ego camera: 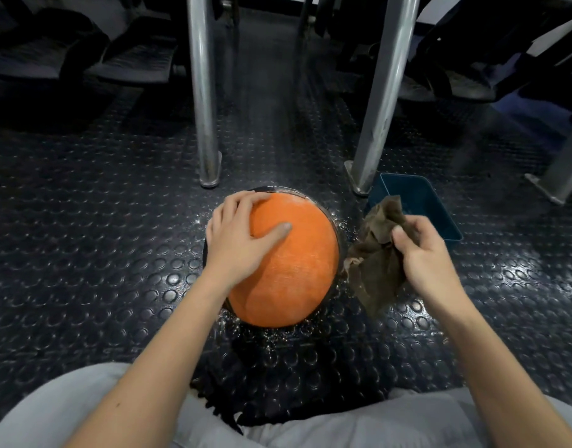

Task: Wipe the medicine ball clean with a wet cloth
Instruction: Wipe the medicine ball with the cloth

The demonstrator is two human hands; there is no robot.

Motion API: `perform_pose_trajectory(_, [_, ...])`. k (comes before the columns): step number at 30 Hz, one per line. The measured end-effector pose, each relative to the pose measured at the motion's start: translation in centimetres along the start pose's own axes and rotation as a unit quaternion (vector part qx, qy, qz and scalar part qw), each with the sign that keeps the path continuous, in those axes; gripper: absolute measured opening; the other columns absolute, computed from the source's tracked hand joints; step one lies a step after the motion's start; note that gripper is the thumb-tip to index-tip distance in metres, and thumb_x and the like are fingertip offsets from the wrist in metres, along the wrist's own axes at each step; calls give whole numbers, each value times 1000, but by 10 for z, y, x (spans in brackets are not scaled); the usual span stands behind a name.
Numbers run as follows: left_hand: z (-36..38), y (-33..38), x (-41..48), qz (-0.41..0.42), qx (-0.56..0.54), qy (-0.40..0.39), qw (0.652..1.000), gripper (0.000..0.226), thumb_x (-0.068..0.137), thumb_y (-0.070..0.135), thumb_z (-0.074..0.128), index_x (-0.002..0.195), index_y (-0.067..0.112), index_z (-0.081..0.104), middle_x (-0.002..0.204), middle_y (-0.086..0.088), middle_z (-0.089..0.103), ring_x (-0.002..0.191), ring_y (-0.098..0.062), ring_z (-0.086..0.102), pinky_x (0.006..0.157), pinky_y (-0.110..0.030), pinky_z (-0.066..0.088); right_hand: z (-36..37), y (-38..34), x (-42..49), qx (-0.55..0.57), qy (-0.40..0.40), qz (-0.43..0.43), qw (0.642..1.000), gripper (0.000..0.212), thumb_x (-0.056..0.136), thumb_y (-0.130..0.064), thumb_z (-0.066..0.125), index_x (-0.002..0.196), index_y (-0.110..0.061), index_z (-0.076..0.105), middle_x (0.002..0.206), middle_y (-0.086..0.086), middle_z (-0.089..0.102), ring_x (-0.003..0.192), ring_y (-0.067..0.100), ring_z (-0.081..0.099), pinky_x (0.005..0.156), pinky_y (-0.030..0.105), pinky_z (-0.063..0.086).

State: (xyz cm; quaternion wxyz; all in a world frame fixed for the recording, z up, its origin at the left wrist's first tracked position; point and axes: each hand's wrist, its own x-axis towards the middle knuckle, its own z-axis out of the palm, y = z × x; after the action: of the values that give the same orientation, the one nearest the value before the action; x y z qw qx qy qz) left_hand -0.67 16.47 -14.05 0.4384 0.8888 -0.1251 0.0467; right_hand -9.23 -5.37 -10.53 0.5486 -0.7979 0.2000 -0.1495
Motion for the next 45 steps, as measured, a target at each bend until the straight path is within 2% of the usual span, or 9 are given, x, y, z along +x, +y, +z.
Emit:
perform_pose_trajectory(10, [21, 17, -9, 86, 36, -1, 996, 63, 71, 71, 47, 127, 41, 49, 133, 20, 38, 126, -5, 25, 112, -33, 16, 3, 2, 10, 7, 73, -52, 996, 17, 99, -10, 44, 103, -24, 53, 99, -11, 57, 89, -5, 54, 80, 14, 42])
perform_pose_trajectory(14, [15, 15, -3, 36, -111, 49, 992, 51, 77, 56, 61, 122, 34, 56, 120, 21, 45, 118, -3, 38, 108, -30, 30, 3, 4, 10, -15, 71, -71, 995, 21, 98, -9, 44, 112, -22, 53, 109, -7, 57, 101, 2, 54, 93, 23, 43])
perform_pose_trajectory(20, [15, 12, -3, -36, -4, -6, 999, 65, 78, 64, 57, 135, 38, 40, 140, 10, 30, 133, -15, 22, 112, -41, 14, 6, 6, 10, -66, 34, -146, 987, 29, 95, -4, 49, 116, -23, 56, 113, -9, 59, 109, -1, 52, 94, 14, 39])
perform_pose_trajectory(26, [6, 15, 0, -56, -19, 13, 998, 63, 70, 58, 71, 124, 36, 48, 117, 15, 32, 129, -14, 27, 115, -39, 10, 7, 5, 7, -141, 25, -194, 971, 32, 95, -2, 47, 116, -23, 61, 107, 0, 55, 99, -3, 48, 86, 1, 33])
perform_pose_trajectory(30, [12, 16, -5, 20, 42, 44, 998, 67, 65, 62, 43, 124, 29, 47, 122, 13, 37, 130, -12, 27, 115, -35, 2, 22, -3, -1, -163, 80, -311, 933, 30, 94, -6, 47, 118, -13, 62, 99, 2, 46, 89, 5, 44, 83, 7, 37])
perform_pose_trajectory(33, [18, 13, -6, 90, 44, 51, 994, 57, 75, 50, 34, 123, 26, 52, 136, 10, 47, 129, -13, 39, 115, -42, 18, 45, -3, -9, -169, 86, -349, 918, 32, 93, -14, 43, 120, -10, 60, 103, 4, 41, 93, 11, 43, 83, 20, 42])
perform_pose_trajectory(36, [21, 12, -6, 91, 22, 69, 993, 48, 77, 45, 35, 115, 25, 57, 126, 11, 55, 120, -13, 47, 108, -42, 32, 59, 7, -19, -282, 22, -323, 903, 34, 91, -24, 42, 120, -17, 58, 105, 4, 42, 91, 18, 44, 77, 38, 46])
perform_pose_trajectory(40, [23, 11, -7, 91, 9, 79, 993, 42, 79, 46, 37, 110, 27, 59, 119, 18, 54, 113, -4, 45, 104, -31, 30, 49, 5, -11, -277, -33, -276, 920, 30, 89, -20, 47, 115, -17, 62, 99, -1, 41, 91, 20, 46, 77, 39, 46])
perform_pose_trajectory(45, [26, 14, -7, 75, 24, 72, 994, 38, 83, 47, 39, 114, 32, 55, 119, 25, 47, 116, 0, 39, 104, -26, 21, 28, -4, 4, -306, 71, -227, 922, 29, 95, -10, 47, 122, -12, 56, 105, 0, 42, 101, 21, 48, 81, 33, 46])
